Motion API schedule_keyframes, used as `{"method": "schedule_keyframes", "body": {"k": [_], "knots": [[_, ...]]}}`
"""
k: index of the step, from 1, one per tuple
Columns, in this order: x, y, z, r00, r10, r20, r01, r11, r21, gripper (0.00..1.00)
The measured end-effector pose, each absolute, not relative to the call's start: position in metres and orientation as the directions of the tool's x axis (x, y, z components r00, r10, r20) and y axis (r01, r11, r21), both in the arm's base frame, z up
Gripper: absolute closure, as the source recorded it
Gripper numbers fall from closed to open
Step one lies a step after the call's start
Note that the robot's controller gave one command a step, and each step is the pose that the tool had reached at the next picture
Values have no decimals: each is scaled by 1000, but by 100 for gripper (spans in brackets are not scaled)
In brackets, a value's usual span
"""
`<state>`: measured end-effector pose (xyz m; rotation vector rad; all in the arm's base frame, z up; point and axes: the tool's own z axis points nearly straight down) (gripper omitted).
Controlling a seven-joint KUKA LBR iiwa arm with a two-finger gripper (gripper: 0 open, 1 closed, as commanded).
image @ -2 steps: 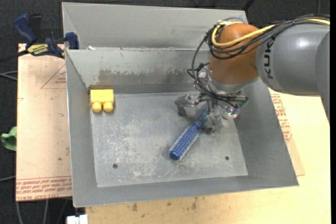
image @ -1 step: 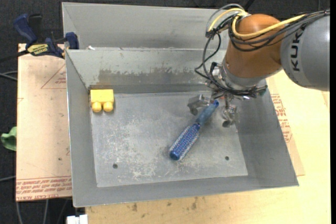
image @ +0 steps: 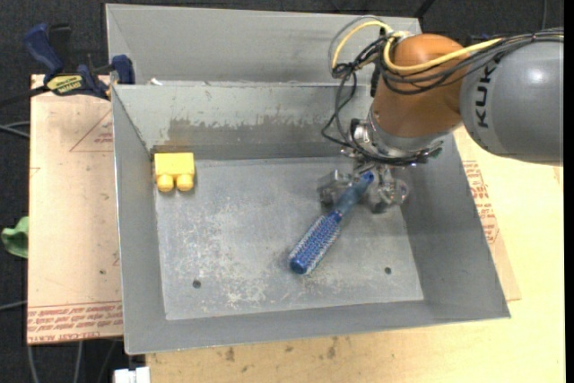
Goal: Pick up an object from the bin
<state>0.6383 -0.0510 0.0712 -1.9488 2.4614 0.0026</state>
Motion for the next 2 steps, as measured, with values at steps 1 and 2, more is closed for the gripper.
{"method": "schedule_keyframes", "body": {"k": [1,2], "knots": [[639,-51,72,-230,-973,-4,-973,230,0,100],[659,-32,238,-259,-966,-5,-966,259,-11,100]]}}
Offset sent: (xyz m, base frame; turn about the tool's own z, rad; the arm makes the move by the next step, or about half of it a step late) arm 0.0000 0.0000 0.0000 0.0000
